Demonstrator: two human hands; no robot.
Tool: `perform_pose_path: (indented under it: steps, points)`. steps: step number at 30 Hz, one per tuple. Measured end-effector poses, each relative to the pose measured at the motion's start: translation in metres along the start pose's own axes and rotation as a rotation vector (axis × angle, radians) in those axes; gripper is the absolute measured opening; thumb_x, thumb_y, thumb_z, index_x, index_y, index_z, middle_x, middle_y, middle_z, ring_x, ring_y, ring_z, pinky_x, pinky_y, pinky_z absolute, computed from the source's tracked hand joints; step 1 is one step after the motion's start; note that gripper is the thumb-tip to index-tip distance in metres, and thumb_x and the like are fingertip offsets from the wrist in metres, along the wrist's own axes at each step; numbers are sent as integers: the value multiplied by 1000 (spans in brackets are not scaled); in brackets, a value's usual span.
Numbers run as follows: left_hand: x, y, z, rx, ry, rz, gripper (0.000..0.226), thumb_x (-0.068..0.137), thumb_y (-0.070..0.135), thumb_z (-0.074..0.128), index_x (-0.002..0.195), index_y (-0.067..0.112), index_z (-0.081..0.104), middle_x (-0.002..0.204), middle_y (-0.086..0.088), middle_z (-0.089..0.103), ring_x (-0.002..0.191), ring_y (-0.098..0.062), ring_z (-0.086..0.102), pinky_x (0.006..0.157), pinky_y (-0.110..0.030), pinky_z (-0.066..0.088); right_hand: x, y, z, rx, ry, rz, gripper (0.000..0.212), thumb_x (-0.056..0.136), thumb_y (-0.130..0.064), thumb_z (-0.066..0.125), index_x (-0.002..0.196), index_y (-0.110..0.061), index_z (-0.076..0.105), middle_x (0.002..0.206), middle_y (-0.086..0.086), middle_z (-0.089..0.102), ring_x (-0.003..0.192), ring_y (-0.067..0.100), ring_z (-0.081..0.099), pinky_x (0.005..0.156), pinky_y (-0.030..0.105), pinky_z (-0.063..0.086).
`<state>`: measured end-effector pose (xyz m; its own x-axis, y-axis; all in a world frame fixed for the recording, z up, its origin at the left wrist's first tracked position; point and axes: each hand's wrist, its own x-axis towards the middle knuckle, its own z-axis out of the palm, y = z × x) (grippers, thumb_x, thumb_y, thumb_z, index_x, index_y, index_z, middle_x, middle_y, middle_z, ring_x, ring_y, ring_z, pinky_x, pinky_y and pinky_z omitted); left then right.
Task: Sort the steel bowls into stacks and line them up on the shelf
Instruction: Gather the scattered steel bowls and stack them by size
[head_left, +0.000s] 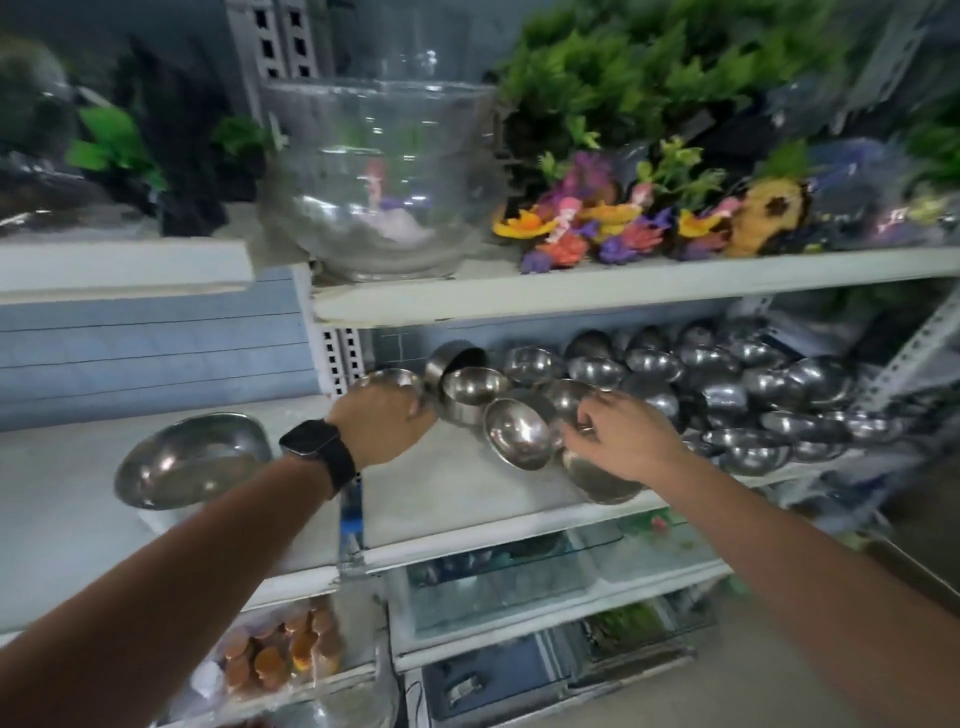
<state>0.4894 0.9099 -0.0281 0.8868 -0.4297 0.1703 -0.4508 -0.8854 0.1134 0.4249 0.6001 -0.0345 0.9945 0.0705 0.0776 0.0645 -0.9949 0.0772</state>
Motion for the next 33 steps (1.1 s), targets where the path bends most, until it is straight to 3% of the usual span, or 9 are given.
perform_pose_path:
  steps: [2, 5, 7, 11, 16, 23, 26, 30, 33]
  points:
    - [7, 23, 16, -18, -39, 42, 62, 95, 56, 21, 87, 11, 63, 80, 0, 61, 75, -20, 61, 63, -25, 45, -9, 23, 6, -4, 31, 14, 54, 94, -67, 31, 107, -22, 59, 108, -1, 65, 100, 19, 61, 75, 32, 46]
    - [13, 48, 35, -69, -73, 10, 45, 100, 48, 36, 79, 15, 57, 77, -1, 62, 72, -20, 62, 70, -32, 51, -22, 49, 9, -13, 25, 45, 51, 95, -63, 36, 107, -20, 60, 101, -1, 65, 96, 20, 62, 73, 32, 46]
    - [15, 61, 44, -58, -85, 2, 42, 101, 47, 38, 87, 14, 59, 83, -4, 66, 79, -22, 64, 74, -33, 51, -26, 62, 14, -21, -3, 56, 52, 96, -65, 34, 105, -20, 60, 96, -2, 65, 92, 18, 62, 74, 32, 49]
    - [21, 69, 59, 70, -59, 10, 61, 93, 58, 26, 102, 12, 64, 94, -5, 71, 89, -25, 66, 80, -34, 52, -27, 77, 24, -70, 65, 74, 55, 96, -64, 34, 107, -19, 63, 93, -1, 65, 86, 16, 60, 62, 28, 42]
    - [47, 67, 60, 100, 75, 101, 38, 96, 46, 47, 102, 16, 69, 89, -1, 71, 82, -22, 67, 67, -30, 50, -30, 85, 31, -62, 83, 119, 63, 95, -66, 31, 110, -14, 63, 97, 2, 66, 95, 18, 59, 74, 33, 52]
    - [79, 79, 56, 142, 138, 214, 40, 86, 39, 61, 120, 18, 65, 106, -4, 67, 97, -24, 60, 82, -36, 47, -36, 87, 28, -130, 60, 193, 74, 90, -67, 19, 115, -11, 60, 106, 5, 65, 103, 20, 60, 80, 36, 56]
    - [89, 80, 57, 178, 92, 252, 53, 82, 36, 59, 130, 14, 58, 120, -5, 63, 107, -25, 58, 92, -38, 47, -38, 80, 30, -141, 31, 247, 61, 96, -64, 30, 105, -13, 62, 90, 4, 63, 94, 21, 64, 75, 33, 53]
    - [98, 81, 67, 196, 38, 311, 70, 77, 32, 63, 143, 13, 48, 132, -5, 60, 115, -25, 57, 100, -40, 48, -42, 70, 34, -119, -64, 332, 61, 100, -64, 30, 70, -16, 53, 62, -2, 54, 62, 17, 60, 66, 28, 56]
    - [100, 84, 76, 191, 30, 336, 74, 72, 26, 70, 143, 12, 51, 136, -6, 60, 119, -26, 59, 102, -42, 48, -43, 62, 39, -74, -100, 365, 61, 101, -63, 25, 63, -18, 43, 64, 0, 57, 66, 19, 64, 69, 31, 58]
